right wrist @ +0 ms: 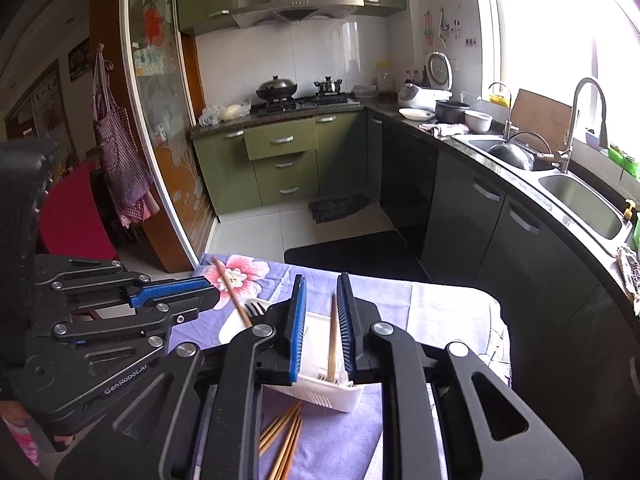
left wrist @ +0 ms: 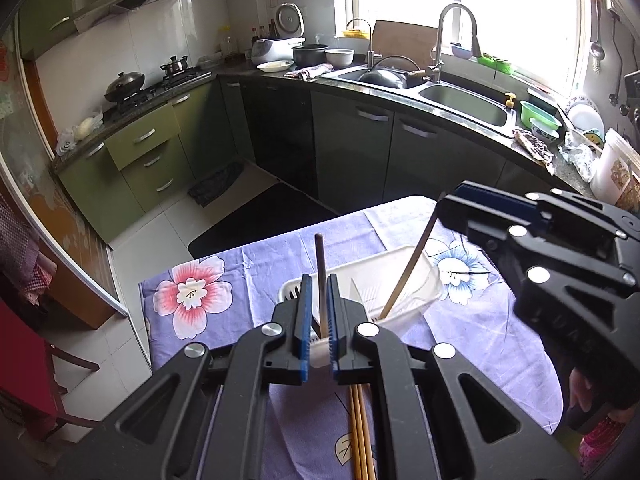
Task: Organize utensils
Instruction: 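Grasp another wooden chopstick with the left tool while the right tool grasps one too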
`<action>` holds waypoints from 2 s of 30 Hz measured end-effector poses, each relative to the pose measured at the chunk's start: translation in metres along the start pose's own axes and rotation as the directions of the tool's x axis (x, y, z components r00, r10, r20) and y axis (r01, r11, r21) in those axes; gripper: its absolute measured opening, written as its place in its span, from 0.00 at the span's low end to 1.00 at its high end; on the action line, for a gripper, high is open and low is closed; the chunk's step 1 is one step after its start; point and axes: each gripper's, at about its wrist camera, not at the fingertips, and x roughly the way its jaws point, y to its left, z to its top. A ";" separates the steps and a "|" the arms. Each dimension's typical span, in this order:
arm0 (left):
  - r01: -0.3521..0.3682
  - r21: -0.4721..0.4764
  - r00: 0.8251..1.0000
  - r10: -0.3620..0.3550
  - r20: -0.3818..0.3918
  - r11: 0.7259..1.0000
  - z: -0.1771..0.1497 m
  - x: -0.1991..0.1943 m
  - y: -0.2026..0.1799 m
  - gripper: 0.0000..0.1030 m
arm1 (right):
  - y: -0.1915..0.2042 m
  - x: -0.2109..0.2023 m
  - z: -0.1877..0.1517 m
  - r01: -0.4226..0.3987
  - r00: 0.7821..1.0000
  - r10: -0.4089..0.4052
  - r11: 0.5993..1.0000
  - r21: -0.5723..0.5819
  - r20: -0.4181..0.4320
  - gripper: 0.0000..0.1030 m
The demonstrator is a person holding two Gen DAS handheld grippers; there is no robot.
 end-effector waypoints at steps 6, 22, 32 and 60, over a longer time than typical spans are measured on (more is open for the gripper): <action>0.025 -0.004 0.999 -0.025 -0.020 1.000 -0.030 -0.022 -0.006 0.35 | 0.007 -0.050 -0.026 -0.023 0.999 0.024 0.999 -0.024 0.025 0.30; 0.083 -0.080 0.927 -0.106 -0.359 0.993 -0.154 0.099 -0.028 0.27 | -0.017 0.023 -0.179 0.008 0.947 -0.001 1.000 0.018 -0.323 0.31; 0.036 -0.033 0.907 -0.047 -0.419 0.999 -0.162 0.116 -0.033 0.11 | -0.016 0.057 -0.196 -0.022 0.923 0.034 0.999 0.036 -0.382 0.31; -0.018 -0.023 0.880 0.005 -0.474 1.000 -0.169 0.141 -0.005 0.07 | 0.006 0.103 -0.205 -0.076 0.866 0.085 0.996 0.038 -0.493 0.31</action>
